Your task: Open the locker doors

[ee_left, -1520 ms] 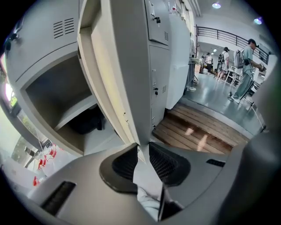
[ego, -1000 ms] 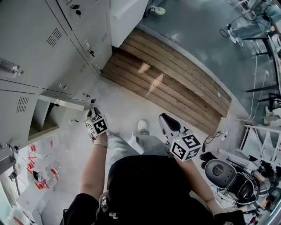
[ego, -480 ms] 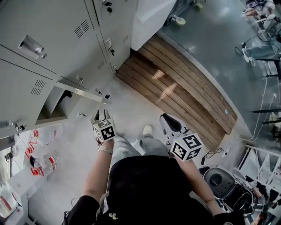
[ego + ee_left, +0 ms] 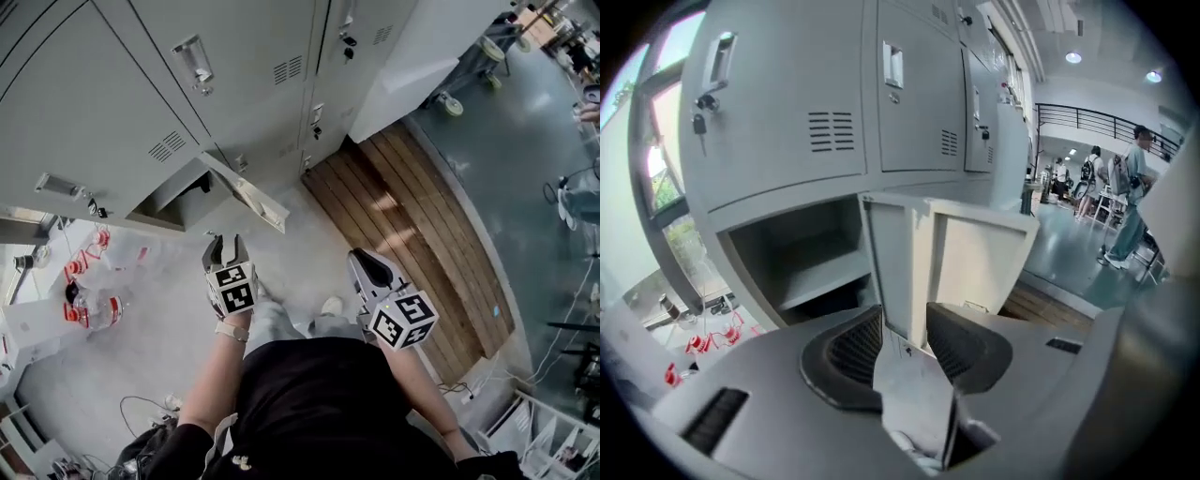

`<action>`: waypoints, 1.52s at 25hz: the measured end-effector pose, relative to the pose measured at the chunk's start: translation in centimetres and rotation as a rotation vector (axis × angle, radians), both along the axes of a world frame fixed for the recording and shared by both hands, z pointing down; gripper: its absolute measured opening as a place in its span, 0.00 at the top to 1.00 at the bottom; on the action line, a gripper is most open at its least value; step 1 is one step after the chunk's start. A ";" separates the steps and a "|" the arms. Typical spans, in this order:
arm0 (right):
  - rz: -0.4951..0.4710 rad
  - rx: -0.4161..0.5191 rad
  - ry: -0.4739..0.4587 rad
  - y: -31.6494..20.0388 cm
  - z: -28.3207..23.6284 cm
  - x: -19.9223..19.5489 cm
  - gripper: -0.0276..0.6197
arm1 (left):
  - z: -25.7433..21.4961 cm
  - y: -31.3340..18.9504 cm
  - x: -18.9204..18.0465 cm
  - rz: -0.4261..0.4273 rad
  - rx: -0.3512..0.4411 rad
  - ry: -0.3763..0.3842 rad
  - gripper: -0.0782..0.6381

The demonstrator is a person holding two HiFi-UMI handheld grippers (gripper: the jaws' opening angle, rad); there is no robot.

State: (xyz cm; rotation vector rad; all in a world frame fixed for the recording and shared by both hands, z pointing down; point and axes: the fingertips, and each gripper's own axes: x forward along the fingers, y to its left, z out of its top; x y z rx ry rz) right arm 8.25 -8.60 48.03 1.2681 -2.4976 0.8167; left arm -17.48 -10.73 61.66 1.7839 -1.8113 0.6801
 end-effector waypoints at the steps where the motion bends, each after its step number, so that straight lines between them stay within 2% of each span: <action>1: -0.021 0.008 -0.005 -0.3 -0.4 -0.9 0.86 | -1.0 0.1 -1.0 -0.016 0.015 -0.014 0.68; 5: -0.096 0.032 -0.022 -0.9 -1.6 -4.1 0.86 | -4.3 0.8 -4.9 -0.088 0.067 -0.085 0.68; 10: -0.208 0.071 -0.054 -1.9 -2.9 -8.2 0.86 | -10.3 1.1 -9.9 -0.218 0.180 -0.157 0.68; 18: -0.300 0.097 -0.069 -1.3 -4.2 -12.7 0.86 | -21.1 0.7 -17.4 -0.394 0.390 -0.242 0.68; 22: -0.321 0.116 -0.069 -1.4 -5.0 -14.3 0.86 | -25.0 0.7 -20.9 -0.480 0.475 -0.276 0.68; 26: -0.324 0.135 -0.063 -1.7 -5.4 -15.2 0.86 | -29.0 0.5 -23.8 -0.557 0.533 -0.302 0.67; 28: -0.316 0.138 -0.059 -1.9 -5.5 -15.4 0.86 | -30.1 0.5 -25.0 -0.593 0.556 -0.311 0.64; 31: -0.299 0.138 -0.059 -2.2 -5.5 -15.5 0.86 | -31.3 -0.2 -26.0 -0.612 0.584 -0.316 0.57; 38: -0.273 0.152 -0.069 -2.9 -5.6 -16.5 0.86 | -32.0 -1.9 -27.9 -0.635 0.587 -0.351 0.54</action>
